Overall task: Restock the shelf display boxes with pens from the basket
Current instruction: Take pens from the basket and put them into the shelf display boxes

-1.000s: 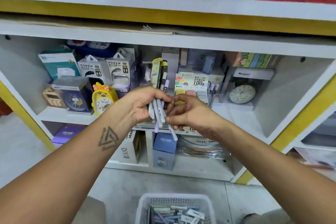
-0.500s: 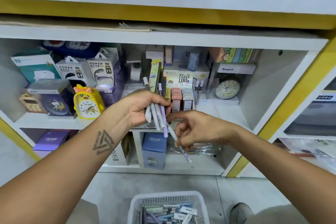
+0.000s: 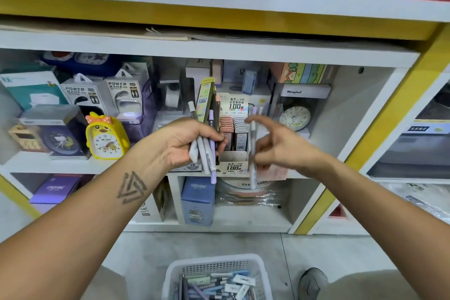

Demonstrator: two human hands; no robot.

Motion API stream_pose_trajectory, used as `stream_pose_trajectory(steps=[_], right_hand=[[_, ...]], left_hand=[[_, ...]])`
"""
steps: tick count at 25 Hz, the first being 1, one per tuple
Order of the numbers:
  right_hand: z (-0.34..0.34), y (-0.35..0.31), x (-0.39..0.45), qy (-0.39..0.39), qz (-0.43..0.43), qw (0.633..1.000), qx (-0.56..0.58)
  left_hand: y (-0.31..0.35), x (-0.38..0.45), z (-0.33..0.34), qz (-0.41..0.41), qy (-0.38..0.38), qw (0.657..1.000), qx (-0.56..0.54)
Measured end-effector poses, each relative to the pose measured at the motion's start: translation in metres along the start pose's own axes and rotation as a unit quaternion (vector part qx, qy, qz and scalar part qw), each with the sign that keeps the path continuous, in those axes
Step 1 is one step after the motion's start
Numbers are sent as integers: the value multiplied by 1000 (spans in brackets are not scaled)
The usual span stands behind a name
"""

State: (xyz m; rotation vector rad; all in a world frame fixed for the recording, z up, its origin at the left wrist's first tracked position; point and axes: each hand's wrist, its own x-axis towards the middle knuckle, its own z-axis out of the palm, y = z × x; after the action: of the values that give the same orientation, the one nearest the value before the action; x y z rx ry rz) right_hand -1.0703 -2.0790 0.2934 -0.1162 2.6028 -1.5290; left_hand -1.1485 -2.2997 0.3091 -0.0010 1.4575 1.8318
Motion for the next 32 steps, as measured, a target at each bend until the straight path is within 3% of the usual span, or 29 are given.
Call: stream_pose_trajectory(steps=[4, 7, 12, 23, 29, 32], right_hand=[[-37, 5, 24, 270, -44, 962, 23], [-49, 18, 40, 354, -59, 930, -78], [-46, 29, 53, 336, -81, 904, -252], [-41, 23, 61, 261, -132, 910, -295], [-35, 23, 62, 264, -119, 914, -284], [-33, 20, 63, 244, -88, 907, -332]], left_hand=[[-8, 5, 10, -8, -6, 1000, 1], [-14, 12, 16, -11, -13, 1000, 11], [-17, 20, 19, -24, -14, 999, 30], [-21, 27, 16, -49, -27, 998, 21], [-20, 22, 14, -52, -31, 998, 26], [-20, 19, 15, -52, -33, 997, 37]])
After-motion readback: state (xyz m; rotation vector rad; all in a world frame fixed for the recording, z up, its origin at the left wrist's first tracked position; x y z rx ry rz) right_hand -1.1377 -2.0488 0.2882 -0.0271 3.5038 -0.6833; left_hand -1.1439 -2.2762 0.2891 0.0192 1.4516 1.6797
